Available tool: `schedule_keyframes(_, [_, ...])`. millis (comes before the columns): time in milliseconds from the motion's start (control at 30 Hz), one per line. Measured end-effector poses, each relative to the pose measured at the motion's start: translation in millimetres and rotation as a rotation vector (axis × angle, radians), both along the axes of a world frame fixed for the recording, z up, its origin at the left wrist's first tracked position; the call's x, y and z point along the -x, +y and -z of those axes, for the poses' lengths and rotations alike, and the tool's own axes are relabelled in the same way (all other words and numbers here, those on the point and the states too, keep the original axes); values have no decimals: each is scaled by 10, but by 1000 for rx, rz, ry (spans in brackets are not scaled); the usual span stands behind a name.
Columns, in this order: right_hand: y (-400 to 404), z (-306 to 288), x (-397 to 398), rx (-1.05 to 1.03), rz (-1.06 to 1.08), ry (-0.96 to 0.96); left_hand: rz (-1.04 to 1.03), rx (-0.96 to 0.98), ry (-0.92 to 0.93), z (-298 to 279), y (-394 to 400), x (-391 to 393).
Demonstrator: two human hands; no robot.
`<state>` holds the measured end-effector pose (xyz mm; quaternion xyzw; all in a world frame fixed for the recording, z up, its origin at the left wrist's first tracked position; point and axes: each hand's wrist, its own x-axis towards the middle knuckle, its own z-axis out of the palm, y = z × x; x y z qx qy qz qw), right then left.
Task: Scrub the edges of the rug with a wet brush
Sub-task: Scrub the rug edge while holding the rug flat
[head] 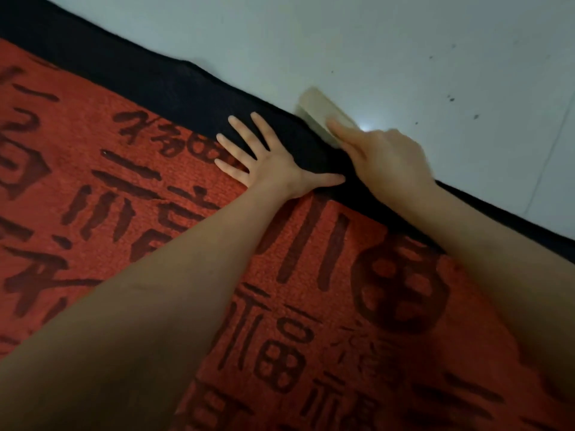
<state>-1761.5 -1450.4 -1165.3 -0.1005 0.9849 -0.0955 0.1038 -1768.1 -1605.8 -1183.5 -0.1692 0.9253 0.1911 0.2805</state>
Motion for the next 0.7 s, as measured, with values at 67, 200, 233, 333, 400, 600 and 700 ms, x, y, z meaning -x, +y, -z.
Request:
schedule_keyframes(67, [402,-106,-441,-24,108,-9,6,4,-16,9,-5,22])
schedule_keyframes(200, [47,-37,-378,-50,146,31,4,55,-14,32,1,26])
schedule_keyframes(233, [-195,0,-249,-22,141,31,3,70,-6,46,10,25])
schedule_keyframes(333, [-706,74,92,58,89,23,-6,93,22,85,15,37])
schedule_keyframes(400, [-458,81,1,20,82,50,12,77,14,67,9,36])
schedule_keyframes(600, [706,-105,-1052,-93,547,3,71,30,80,32,-4,-44])
schedule_keyframes(700, [171,-7,-921,-55,528,-46,359,97,323,151,112,-247])
